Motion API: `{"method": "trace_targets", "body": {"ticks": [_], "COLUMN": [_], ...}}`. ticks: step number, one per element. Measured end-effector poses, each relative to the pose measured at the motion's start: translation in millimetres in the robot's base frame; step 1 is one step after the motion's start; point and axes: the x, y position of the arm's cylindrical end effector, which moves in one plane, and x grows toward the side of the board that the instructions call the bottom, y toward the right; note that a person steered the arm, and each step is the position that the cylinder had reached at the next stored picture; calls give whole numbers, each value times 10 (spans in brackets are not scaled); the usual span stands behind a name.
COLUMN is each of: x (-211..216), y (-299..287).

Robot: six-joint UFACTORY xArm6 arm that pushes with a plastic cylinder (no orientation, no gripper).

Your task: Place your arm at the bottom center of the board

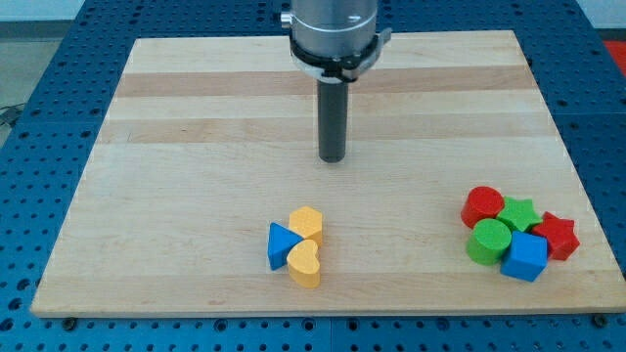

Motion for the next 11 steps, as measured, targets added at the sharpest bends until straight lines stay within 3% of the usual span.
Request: {"method": "trace_targets", "body": {"ticks": [2, 5, 7, 8, 11], "x": [129, 1024, 1950, 1951, 1944], "y": [-418, -1137, -978, -611, -334]}}
